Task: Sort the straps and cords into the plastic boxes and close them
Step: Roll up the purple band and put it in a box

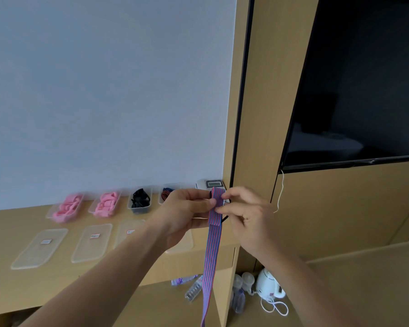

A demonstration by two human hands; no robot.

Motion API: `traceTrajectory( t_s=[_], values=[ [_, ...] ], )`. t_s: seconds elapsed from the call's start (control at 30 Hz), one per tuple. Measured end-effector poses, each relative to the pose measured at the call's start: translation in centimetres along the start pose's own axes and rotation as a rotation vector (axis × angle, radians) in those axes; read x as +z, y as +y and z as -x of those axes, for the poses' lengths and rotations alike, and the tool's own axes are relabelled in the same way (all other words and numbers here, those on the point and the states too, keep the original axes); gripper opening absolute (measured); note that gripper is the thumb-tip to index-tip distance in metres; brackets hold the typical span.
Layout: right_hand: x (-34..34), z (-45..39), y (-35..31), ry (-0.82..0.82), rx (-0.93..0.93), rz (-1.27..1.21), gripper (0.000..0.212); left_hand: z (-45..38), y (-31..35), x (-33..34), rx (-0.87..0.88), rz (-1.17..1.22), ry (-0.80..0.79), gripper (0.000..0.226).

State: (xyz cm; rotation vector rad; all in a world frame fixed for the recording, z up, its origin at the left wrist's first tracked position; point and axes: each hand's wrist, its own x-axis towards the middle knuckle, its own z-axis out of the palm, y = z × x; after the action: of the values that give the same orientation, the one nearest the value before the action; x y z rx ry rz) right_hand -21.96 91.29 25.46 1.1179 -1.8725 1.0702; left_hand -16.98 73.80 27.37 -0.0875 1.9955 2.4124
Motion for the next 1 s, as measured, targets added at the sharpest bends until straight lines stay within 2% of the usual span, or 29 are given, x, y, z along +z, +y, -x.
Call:
traceTrajectory(
  t_s=[0.07,0.13,0.23,0.33,0.53,0.67,0.77,0.87,1.0],
  values=[
    [0.1,0.1,-0.3,0.036,0.108,-0.094,0.03,-0.1,0.0,0.1,0.034,-0.015,0.052,0.016],
    [0.2,-0.1,-0.6,0.045,0.344,-0.265,0.026,-0.2,0.0,0.2,0.075,-0.029,0.094,0.018],
    [0.3,-0.6,-0.4,-0.065,0.665,-0.445,0.023,-0.1,0.2,0.2,0.137,-0.047,0.096,0.02],
    [0.2,-0.8,-0.3,-0.148,0.8,-0.683,0.021,0.0,0.5,0.0,0.159,-0.036,0.059,0.022],
    [-0.8,-1.1,-0.2,-0.201,0.782,-0.92,0.021,0.0,0.6,-0.6,0.134,0.025,0.032,0.035],
    [-0.7,-1.2,0.0,-0.214,0.829,-1.003,0.039,-0.2,0.6,-0.5,0.119,0.036,0.008,0.033],
    [-0.4,-1.3,0.1,-0.244,0.857,-1.023,0.045,-0.3,0.5,-0.5,0.115,0.014,-0.009,0.032],
    [-0.5,-1.5,0.1,-0.191,0.849,-1.034,0.041,-0.2,0.2,-0.6,0.101,0.035,-0.029,0.028],
    [-0.5,-2.0,0.0,-0.076,0.794,-0.996,0.033,0.1,-0.5,-0.7,-0.024,-0.094,-0.095,0.047]
  ],
)
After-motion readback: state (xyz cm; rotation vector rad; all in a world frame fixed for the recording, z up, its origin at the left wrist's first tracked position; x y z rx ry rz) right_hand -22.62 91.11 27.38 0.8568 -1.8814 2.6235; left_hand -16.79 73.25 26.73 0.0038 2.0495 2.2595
